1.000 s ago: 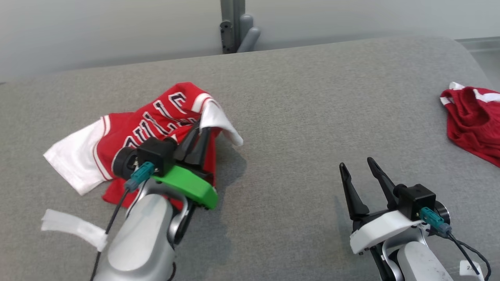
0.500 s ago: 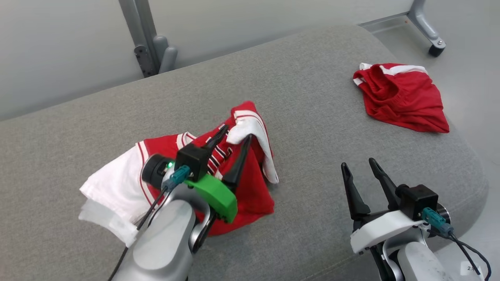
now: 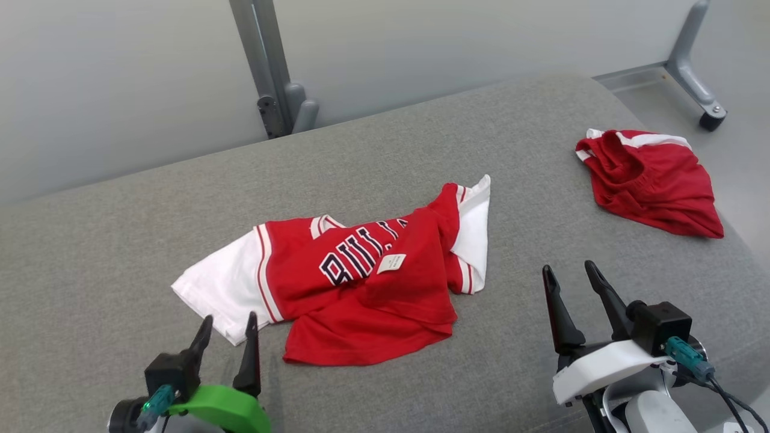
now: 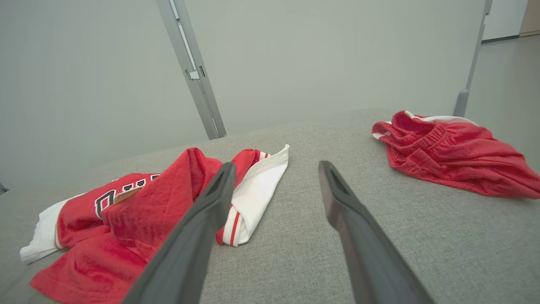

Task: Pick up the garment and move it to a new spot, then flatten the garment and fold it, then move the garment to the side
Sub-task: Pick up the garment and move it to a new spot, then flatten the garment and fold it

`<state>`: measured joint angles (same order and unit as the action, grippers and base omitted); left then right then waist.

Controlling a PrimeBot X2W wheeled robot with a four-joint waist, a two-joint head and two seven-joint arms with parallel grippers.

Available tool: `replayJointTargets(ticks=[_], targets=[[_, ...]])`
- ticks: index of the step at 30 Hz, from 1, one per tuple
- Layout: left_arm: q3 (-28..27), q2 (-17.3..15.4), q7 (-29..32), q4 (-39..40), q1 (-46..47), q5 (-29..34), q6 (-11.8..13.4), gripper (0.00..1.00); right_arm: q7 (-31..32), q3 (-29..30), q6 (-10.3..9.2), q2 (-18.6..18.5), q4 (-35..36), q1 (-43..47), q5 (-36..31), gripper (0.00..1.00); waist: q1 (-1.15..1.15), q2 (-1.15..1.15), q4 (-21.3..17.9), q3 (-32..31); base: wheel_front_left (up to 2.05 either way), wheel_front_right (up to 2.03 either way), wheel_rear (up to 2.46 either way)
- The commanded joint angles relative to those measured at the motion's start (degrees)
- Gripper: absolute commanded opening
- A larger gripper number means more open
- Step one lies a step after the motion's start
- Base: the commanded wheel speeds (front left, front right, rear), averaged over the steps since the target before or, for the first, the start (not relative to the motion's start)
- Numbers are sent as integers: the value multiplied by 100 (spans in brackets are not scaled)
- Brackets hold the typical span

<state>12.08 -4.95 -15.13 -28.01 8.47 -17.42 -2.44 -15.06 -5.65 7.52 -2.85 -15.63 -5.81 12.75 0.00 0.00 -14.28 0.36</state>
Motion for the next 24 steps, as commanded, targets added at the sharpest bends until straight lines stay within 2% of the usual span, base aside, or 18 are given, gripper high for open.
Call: replayJointTargets(ticks=[1, 6, 12, 18, 24], targets=[[-154, -39, 0, 104, -207, 86, 45, 100, -14, 29, -6, -15, 8, 101, 11, 100, 0, 0, 322, -271, 0, 0, 0], [-991, 34, 1, 653, -1067, 320, 106, 100, -14, 8, -6, -15, -50, 261, -21, 100, 0, 0, 560, -433, 0, 0, 0], [-1488, 151, 1, 1118, -1554, 544, 128, 100, -14, 11, -6, -16, -142, 410, -120, 100, 0, 0, 700, -570, 0, 0, 0], [-1646, 193, 1, 1386, -1831, 646, 58, 100, -14, 40, -6, -15, -193, 495, -135, 100, 0, 0, 722, -642, 0, 0, 0], [-1483, 201, 1, 1350, -1826, 466, 94, 100, -14, 11, -6, -15, -223, 526, -152, 100, 0, 0, 711, -642, 0, 0, 0]])
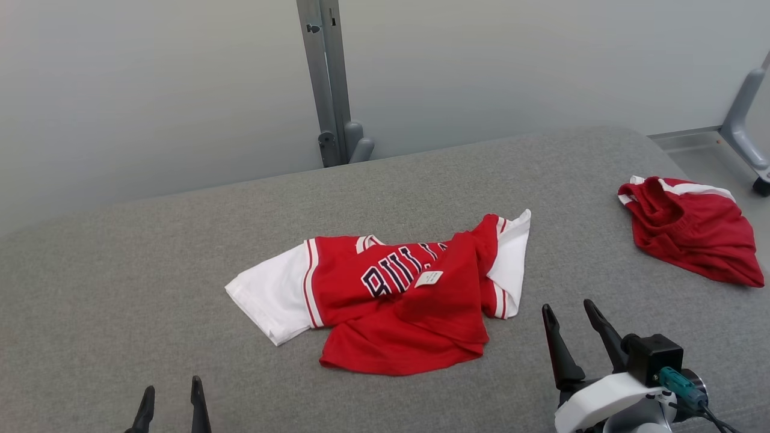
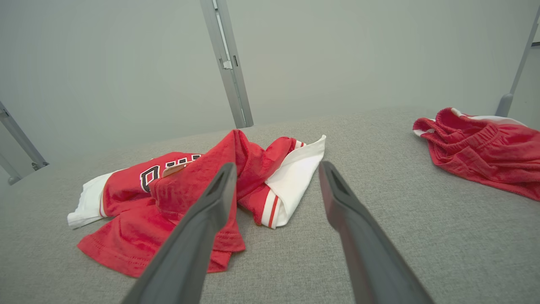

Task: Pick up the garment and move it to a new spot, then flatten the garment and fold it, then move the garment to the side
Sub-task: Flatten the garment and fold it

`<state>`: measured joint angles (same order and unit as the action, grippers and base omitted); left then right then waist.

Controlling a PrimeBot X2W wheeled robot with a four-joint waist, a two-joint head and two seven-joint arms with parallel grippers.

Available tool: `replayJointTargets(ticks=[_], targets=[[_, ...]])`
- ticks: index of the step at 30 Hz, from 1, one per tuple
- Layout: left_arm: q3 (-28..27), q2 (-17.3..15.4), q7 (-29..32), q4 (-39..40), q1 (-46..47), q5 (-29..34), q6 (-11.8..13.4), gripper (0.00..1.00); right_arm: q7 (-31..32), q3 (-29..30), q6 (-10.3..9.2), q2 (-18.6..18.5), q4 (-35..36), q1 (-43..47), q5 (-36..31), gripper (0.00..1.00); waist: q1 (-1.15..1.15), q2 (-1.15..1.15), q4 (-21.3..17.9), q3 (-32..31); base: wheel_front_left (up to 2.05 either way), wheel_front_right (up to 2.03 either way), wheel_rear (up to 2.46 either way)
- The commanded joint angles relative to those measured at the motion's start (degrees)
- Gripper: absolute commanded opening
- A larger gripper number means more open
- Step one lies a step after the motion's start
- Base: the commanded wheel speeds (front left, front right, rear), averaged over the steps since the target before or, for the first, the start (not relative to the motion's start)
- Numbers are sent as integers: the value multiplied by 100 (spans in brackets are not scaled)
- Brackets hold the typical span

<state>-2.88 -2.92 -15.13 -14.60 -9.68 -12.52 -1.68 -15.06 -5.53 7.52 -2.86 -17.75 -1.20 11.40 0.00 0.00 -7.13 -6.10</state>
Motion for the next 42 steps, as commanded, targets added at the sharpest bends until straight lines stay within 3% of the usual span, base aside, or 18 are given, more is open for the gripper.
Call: replayJointTargets(ticks=[1, 8, 15, 22, 29, 35, 36, 38, 39, 42], targets=[[40, -2, 1, 14, 7, -34, 20, 100, -14, -4, -6, -14, -9, 59, -11, 100, 0, 0, -8, 13, 0, 0, 0], [327, -3, 1, -97, 131, -109, -36, 100, -14, -15, -6, -14, 32, 38, 30, 100, 0, 0, -6, 115, 0, 0, 0], [1176, -6, 1, -754, 631, -577, -301, 100, -14, -59, -6, -14, 80, -142, -63, 100, 0, 0, -71, 499, 0, 0, 0], [1870, -11, 0, -1423, 1234, -1070, -395, 100, -14, -110, -6, -14, 82, -296, -173, 100, 0, 0, -249, 858, 0, 0, 0], [2033, -12, 0, -1993, 1853, -1229, -282, 100, -14, -131, -6, -13, 118, -486, -211, 100, 0, 0, -491, 1250, 0, 0, 0], [2199, -11, 2, -2384, 2111, -1497, -383, 99, -14, -94, -6, -13, 118, -562, -234, 100, 0, 0, -618, 1370, 0, 0, 0], [2256, -11, 6, -2430, 2139, -1537, -396, 62, -14, -88, -6, -13, 119, -572, -237, 100, 0, 0, -626, 1375, 0, 0, 0], [2305, -11, 8, -2516, 2175, -1613, -405, 10, -14, -83, -6, -13, 129, -573, -239, 100, 0, 0, -636, 1384, 0, 0, 0], [2269, -11, 8, -2555, 2199, -1657, -362, 0, -14, -83, -6, -13, 130, -580, -235, 100, 0, 0, -641, 1386, 0, 0, 0], [2196, -11, 8, -2673, 2195, -1608, -351, 0, -14, -91, -6, -13, 109, -608, -209, 100, 0, 0, -633, 1372, 0, 0, 0]])
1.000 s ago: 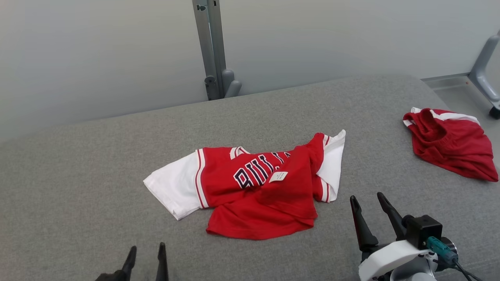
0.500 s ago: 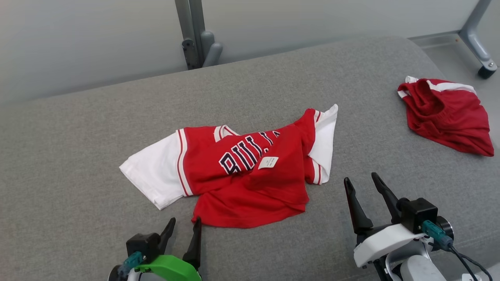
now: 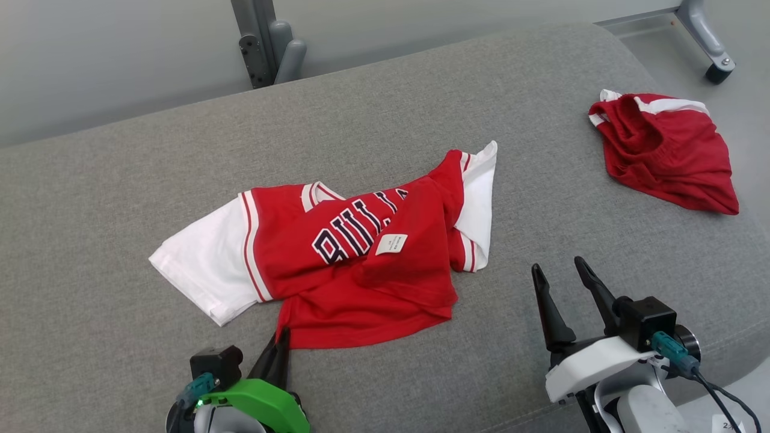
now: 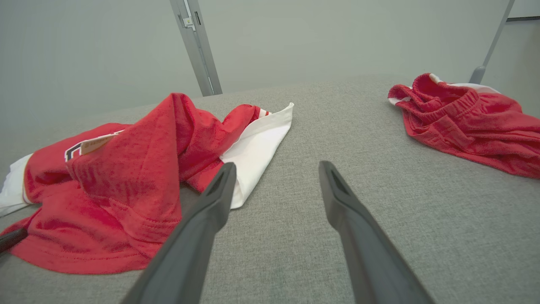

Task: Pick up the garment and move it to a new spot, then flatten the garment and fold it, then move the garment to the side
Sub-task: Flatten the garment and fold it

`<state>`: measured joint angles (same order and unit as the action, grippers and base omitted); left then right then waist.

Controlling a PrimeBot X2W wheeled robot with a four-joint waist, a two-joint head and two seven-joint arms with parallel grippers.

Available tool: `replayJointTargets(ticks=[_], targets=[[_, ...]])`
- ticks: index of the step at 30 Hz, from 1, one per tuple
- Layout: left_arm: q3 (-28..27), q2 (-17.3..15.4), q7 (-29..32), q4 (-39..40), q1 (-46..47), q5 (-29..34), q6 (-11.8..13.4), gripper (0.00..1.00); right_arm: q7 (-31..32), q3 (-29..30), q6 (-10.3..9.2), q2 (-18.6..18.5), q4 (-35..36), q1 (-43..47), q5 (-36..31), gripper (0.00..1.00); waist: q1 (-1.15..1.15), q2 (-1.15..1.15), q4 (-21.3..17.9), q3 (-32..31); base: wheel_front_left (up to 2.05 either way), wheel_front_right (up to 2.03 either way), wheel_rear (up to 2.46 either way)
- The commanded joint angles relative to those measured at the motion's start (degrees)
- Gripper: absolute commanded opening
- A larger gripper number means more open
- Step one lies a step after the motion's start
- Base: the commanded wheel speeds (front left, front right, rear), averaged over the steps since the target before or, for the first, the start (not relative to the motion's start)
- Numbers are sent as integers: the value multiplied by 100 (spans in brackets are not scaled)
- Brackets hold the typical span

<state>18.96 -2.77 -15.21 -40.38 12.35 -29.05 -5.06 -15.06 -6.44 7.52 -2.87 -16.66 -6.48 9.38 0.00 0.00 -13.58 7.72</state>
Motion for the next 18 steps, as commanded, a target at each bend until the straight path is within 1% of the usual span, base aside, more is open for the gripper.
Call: replayJointTargets(ticks=[1, 3, 7, 11, 15, 17, 18], targets=[[-4, -25, 16, -142, -26, 77, -37, 0, -14, 6, -6, -11, -4, -85, 11, 100, 0, 0, 27, -22, 0, 0, 0], [-206, -34, 15, -165, -36, 205, -3, 0, -14, 44, -6, -13, -15, -75, 48, 100, 0, 0, 80, -52, 0, 0, 0], [-931, -253, 9, 168, -166, 445, 205, 0, -15, 160, -6, -12, -23, -2, 111, 100, 0, 0, 225, -140, 0, 0, 0], [-1496, -787, 9, 441, -309, 827, 349, 0, -14, 172, -6, -13, -40, 65, 190, 100, 0, 0, 345, -234, 0, 0, 0], [-1865, -1381, 9, 356, -296, 1070, 389, 0, -14, 125, -6, -13, -46, 120, 257, 100, 0, 0, 412, -289, 0, 0, 0], [-2038, -1592, 9, 290, -169, 1109, 430, 0, -14, 116, -6, -14, -56, 123, 277, 100, 0, 0, 429, -295, 0, 0, 0], [-2038, -1592, 9, 290, -169, 1109, 430, 0, -14, 116, -6, -14, -56, 123, 277, 100, 0, 0, 429, -295, 0, 0, 0]])
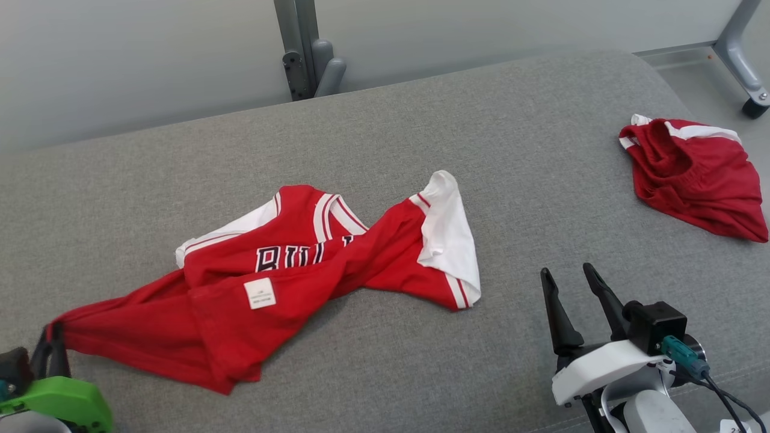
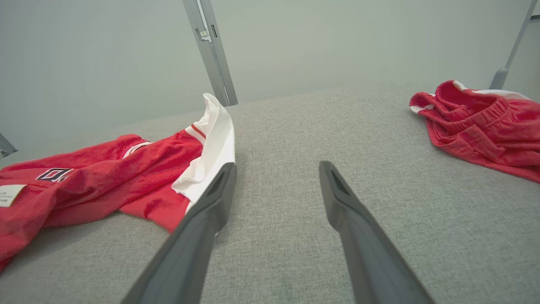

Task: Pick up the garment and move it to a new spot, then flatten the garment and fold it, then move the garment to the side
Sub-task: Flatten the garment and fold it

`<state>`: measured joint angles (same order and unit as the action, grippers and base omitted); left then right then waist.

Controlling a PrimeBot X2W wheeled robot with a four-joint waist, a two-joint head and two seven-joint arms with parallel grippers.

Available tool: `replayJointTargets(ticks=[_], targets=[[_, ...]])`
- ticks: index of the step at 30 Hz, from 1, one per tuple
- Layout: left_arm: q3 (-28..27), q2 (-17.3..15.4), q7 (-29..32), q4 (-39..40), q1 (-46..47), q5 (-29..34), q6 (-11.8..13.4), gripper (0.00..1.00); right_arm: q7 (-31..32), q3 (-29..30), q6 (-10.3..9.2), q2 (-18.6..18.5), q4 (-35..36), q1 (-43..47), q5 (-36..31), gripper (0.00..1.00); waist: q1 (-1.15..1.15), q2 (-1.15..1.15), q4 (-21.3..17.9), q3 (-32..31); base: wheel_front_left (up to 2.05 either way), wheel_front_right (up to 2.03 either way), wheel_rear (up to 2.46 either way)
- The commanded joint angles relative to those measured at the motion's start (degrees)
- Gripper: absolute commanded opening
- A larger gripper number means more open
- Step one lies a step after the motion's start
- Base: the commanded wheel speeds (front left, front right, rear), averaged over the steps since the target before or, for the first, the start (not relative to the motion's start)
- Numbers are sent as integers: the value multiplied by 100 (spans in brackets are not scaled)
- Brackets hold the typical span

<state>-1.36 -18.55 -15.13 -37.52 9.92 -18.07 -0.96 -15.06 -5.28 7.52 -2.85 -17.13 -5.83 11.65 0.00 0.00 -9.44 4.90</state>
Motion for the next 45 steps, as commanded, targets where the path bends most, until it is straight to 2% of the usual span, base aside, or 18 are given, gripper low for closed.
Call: replayJointTargets(ticks=[1, 3, 4, 5, 6, 11, 12, 15, 21, 24, 28, 33, 38, 45], targets=[[-75, -118, 1, -34, 129, 55, 64, 0, -14, -6, -6, -15, -11, 58, 46, 100, 0, 0, 19, -18, 0, 0, 0], [-209, -215, 1, -128, 231, 72, 142, 0, -14, -17, -7, -15, -24, 54, 41, 100, 0, 0, 16, -20, 0, 0, 0], [-242, -235, 1, -181, 277, 109, 169, 4, -14, -25, -7, -14, -29, 51, 39, 100, 0, 0, 10, -22, 0, 0, 0], [-273, -234, 1, -227, 300, 125, 180, 59, -14, -31, -7, -15, -34, 46, 35, 100, 0, 0, -2, -24, 0, 0, 0], [-314, -205, 1, -240, 345, 107, 162, 100, -14, -32, -7, -16, -42, 39, 25, 100, 0, 0, -10, -26, 0, 0, 0], [-335, 234, 1, -87, 297, 221, 181, 100, -14, 32, -7, -15, -41, 74, -23, 100, 0, 0, 31, -58, 0, 0, 0], [-381, 483, 1, 99, 189, 268, 196, 100, -14, 46, -7, -13, -24, 82, -36, 100, 0, 0, 128, -62, 0, 0, 0], [-386, 921, 1, 436, 9, 382, 175, 100, -15, 38, -7, -14, 11, 61, -42, 100, 0, 0, 365, -43, 0, 0, 0], [-235, 1436, 1, 1020, -315, 646, -75, 100, -14, -114, -7, -13, 37, -198, -84, 100, 0, 0, 976, 46, 0, 0, 0], [-22, 1528, 1, 1278, -461, 681, -208, 100, -14, -218, -7, -17, -69, -397, -172, 100, 0, 0, 1300, 67, 0, 0, 0], [324, 1559, 1, 1483, -567, 516, -262, 100, -14, -409, -7, -76, -270, -834, -281, 100, 0, 0, 1659, 139, 0, 0, 0], [763, 1556, 1, 1643, -485, 328, -189, 100, -14, -865, -7, -289, -610, -1544, -266, 100, 0, 0, 2087, 337, 0, 0, 0], [1129, 1559, 1, 1791, -329, 155, -129, 100, 13, -1352, -7, -634, -1313, -2478, -23, 100, 0, 0, 2531, 670, 0, 0, 0], [1512, 1560, 2, 1926, -208, -176, -42, 100, 560, -2113, -7, -1039, -2281, -3716, 461, 100, 0, 0, 2990, 1157, 0, 0, 0]])
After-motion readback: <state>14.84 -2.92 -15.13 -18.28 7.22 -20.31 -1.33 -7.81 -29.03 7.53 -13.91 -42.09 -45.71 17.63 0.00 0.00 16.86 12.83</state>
